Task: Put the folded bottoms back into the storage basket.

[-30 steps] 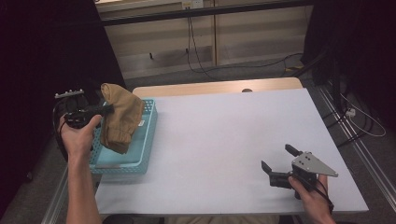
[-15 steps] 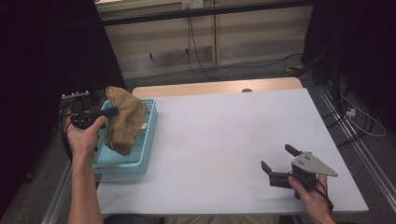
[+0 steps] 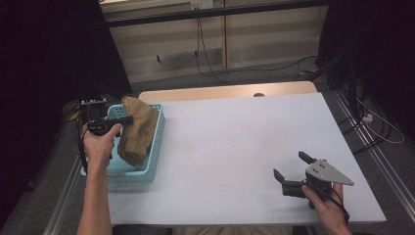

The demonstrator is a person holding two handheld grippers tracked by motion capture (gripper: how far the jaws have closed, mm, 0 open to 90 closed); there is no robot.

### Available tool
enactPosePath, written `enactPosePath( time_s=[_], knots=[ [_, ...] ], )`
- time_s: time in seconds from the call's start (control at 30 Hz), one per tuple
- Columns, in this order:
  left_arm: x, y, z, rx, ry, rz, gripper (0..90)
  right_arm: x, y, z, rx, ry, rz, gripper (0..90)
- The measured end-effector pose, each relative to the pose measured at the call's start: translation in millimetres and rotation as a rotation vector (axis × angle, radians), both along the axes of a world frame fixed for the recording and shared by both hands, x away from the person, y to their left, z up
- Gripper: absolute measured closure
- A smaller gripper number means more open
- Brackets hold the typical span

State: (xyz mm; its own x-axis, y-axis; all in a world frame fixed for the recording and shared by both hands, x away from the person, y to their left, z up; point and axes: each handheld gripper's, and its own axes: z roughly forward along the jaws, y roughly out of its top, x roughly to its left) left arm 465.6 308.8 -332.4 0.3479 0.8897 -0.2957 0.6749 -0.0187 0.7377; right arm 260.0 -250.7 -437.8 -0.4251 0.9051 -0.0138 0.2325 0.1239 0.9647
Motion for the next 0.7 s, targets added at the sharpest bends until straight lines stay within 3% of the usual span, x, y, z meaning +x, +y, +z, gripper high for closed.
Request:
enactPosePath(
  time_s=[0.17, 0.27, 0.7],
  knots=[
    [0.7, 3.3, -2.3, -0.005, 0.012, 0.008, 86.1, 0.1, 0.0, -0.1, 0.0, 0.001, 0.0, 0.7],
    [1.8, 8.5, -5.9, 0.017, 0.024, 0.023, 86.0, 0.0, 0.3, -0.1, 0.001, 0.002, 0.001, 0.7],
    [5.7, 28.6, -18.8, 0.01, 0.034, 0.041, 85.7, 0.8, 0.7, -0.9, 0.0, 0.006, 0.006, 0.7]
  ],
)
